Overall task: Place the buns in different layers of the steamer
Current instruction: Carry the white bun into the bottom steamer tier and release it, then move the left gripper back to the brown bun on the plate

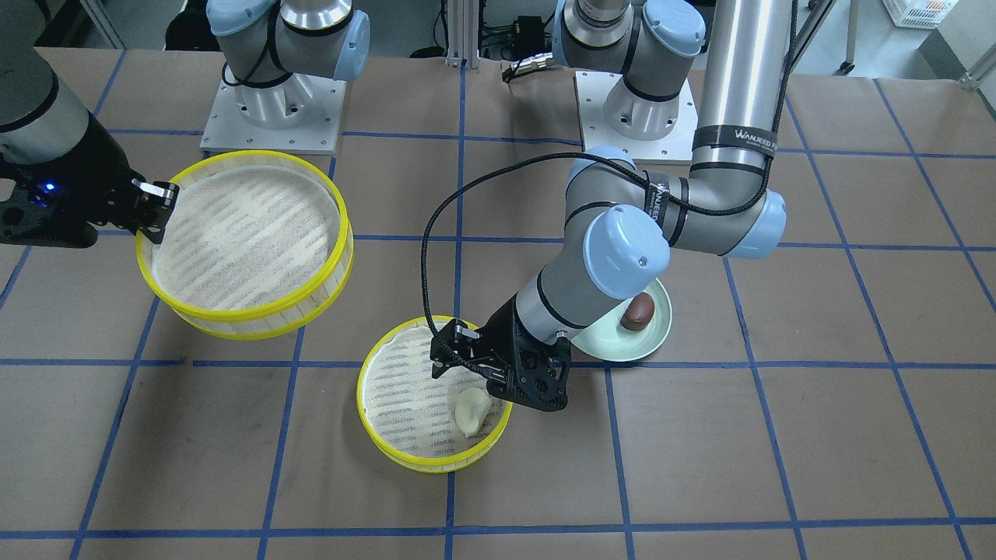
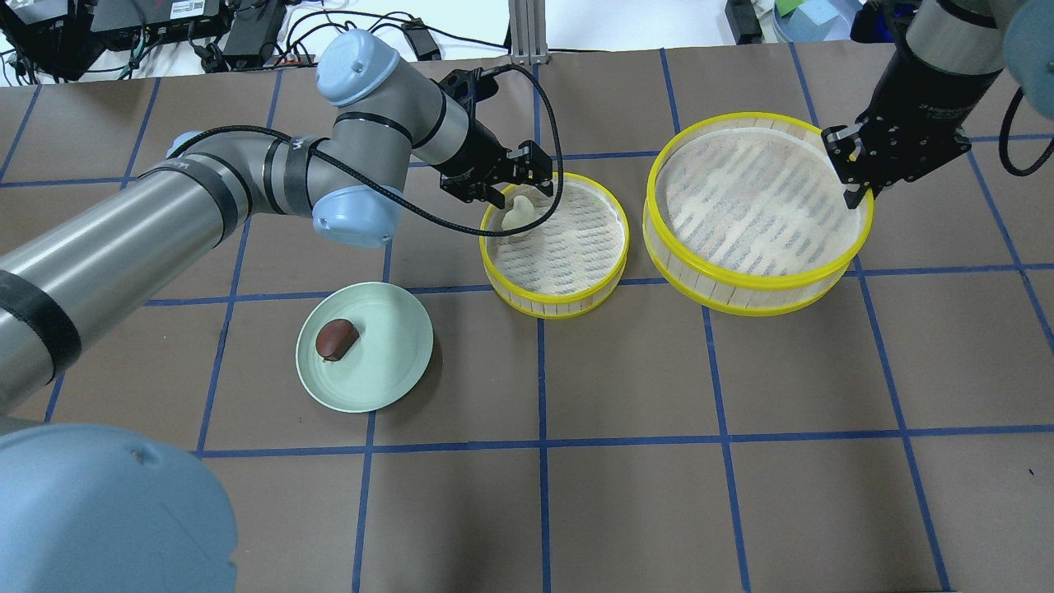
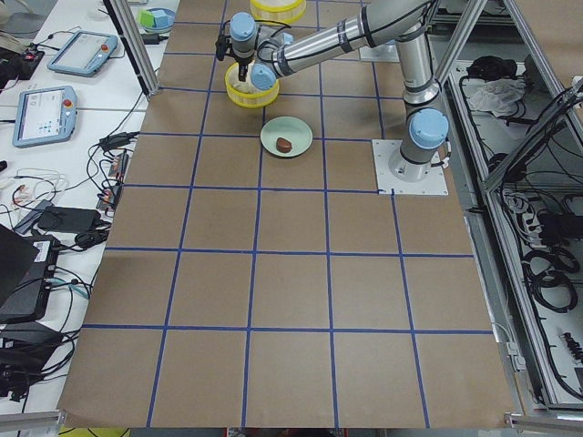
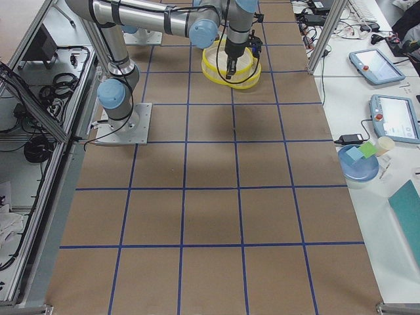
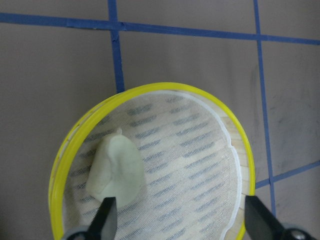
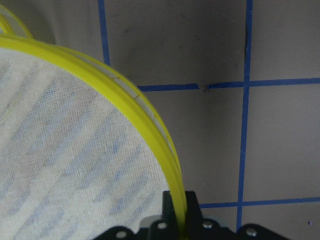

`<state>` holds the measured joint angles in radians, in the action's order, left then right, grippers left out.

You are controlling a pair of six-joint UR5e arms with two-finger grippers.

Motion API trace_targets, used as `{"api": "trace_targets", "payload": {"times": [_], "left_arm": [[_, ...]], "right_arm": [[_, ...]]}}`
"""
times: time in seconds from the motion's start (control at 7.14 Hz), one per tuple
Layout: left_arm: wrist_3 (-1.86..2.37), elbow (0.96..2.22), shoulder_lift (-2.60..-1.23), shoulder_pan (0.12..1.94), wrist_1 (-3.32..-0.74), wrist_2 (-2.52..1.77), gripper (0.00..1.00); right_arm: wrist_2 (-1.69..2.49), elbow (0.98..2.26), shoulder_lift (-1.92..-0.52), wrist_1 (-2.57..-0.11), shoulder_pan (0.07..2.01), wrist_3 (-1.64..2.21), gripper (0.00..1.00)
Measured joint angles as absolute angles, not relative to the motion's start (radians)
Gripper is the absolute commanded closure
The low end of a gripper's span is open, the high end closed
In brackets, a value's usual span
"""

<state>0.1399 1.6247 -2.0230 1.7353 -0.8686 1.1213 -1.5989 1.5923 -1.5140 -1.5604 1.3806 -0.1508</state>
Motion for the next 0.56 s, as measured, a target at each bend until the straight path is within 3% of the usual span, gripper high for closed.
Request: {"api": "trace_targets", "payload": {"times": [0.56], "left_arm": [[0.024,1.598,-1.915,1.685,-1.133,1.458,0.00]], "right_arm": [[-1.592,1.592,-1.514,-1.560,1.381,-0.150,1.00]]}}
